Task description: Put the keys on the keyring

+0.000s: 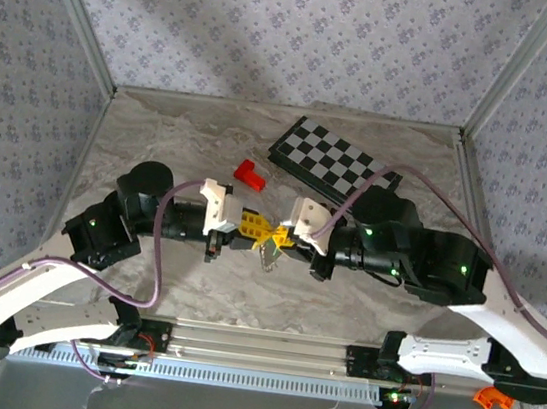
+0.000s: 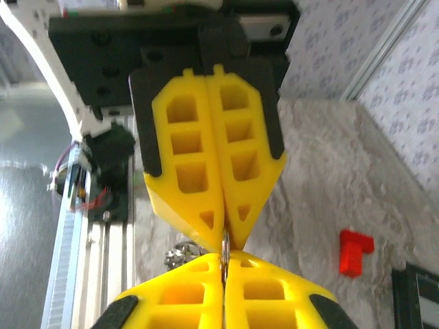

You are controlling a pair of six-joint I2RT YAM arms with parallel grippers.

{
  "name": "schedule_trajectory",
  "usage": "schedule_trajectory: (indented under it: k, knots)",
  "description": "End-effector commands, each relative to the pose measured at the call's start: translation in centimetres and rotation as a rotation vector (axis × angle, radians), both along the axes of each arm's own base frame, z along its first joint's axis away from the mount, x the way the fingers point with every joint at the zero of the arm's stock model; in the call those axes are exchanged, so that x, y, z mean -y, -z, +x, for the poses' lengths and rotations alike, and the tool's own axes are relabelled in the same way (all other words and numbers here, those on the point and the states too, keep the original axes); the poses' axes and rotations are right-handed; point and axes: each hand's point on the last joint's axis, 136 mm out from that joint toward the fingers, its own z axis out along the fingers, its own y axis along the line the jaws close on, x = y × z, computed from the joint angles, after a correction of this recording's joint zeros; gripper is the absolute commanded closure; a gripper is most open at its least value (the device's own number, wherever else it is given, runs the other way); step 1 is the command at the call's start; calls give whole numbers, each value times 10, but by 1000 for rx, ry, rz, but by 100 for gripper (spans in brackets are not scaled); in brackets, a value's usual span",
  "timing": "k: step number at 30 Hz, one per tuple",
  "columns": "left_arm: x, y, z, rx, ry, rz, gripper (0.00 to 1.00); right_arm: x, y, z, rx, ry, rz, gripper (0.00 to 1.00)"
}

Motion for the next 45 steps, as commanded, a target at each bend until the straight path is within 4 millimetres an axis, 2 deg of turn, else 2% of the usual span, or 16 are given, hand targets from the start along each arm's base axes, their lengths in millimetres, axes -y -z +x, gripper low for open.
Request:
schedule_trajectory:
  k: [1,3,10,19,29,36,45]
  knots:
    - [-6,-46,-8,67,21,-172,100,-12,-34,-1,46,-17,187,88]
    - [-8,-51,-12,75,35,-199,100,-15,-38,-8,41,-62,218,88]
    - [-7,-52,-23,43,106,-228,100,-14,-43,-6,-2,-80,252,89]
    - [-8,-51,-27,32,124,-233,100,-6,-46,-2,-12,-70,257,68]
    - [-8,-50,-28,28,135,-221,100,12,-54,9,15,-17,316,73]
    - [-7,-52,-27,27,132,-232,100,14,-53,9,4,-31,308,76]
    - [-7,-51,-26,23,127,-233,100,14,-44,-3,20,-93,295,76]
